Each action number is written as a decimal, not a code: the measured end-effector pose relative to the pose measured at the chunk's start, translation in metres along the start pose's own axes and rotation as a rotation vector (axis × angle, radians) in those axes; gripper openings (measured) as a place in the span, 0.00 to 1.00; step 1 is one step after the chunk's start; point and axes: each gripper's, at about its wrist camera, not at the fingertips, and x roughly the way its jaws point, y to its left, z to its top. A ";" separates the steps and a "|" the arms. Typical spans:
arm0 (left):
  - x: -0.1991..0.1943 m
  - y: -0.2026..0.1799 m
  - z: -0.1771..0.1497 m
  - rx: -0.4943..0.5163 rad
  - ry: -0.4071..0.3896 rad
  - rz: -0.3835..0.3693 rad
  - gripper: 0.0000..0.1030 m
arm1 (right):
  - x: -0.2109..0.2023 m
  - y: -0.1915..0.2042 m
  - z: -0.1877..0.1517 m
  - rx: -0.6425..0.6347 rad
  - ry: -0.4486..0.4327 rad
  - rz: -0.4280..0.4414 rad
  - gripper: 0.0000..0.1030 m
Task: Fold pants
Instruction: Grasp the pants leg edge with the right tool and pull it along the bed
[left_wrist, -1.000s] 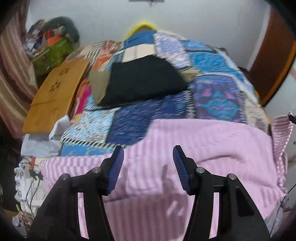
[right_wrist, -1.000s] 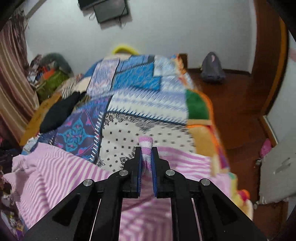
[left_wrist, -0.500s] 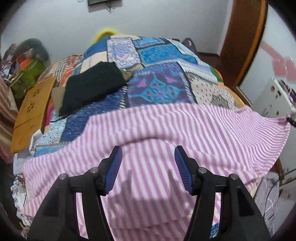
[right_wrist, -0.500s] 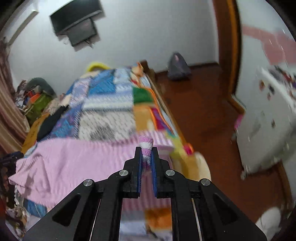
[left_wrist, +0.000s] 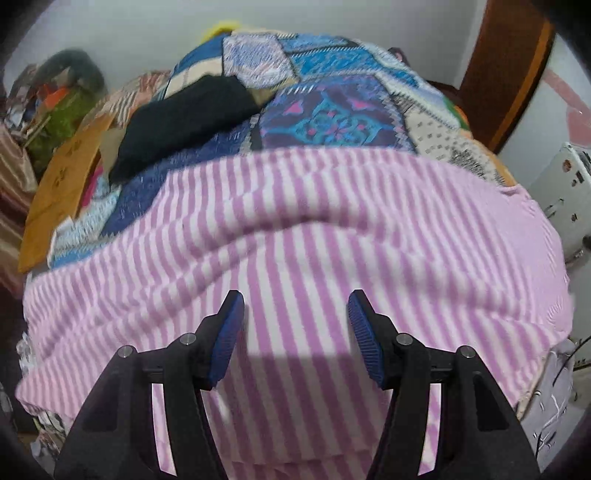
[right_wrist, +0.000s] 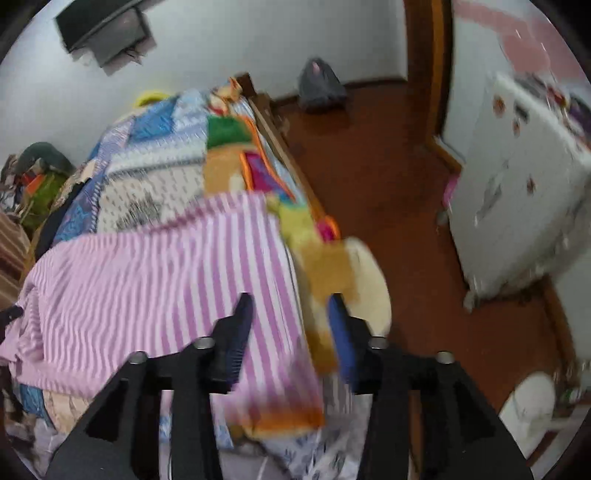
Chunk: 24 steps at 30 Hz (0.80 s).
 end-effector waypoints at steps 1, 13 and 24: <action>0.007 0.002 -0.003 -0.014 0.014 -0.007 0.58 | 0.003 0.001 0.005 -0.011 -0.012 0.003 0.43; 0.018 0.014 -0.009 -0.088 -0.018 0.010 0.86 | 0.107 0.016 0.038 -0.074 0.095 0.049 0.43; 0.023 0.013 -0.007 -0.114 -0.026 0.030 0.89 | 0.118 0.007 0.023 -0.027 0.096 0.131 0.20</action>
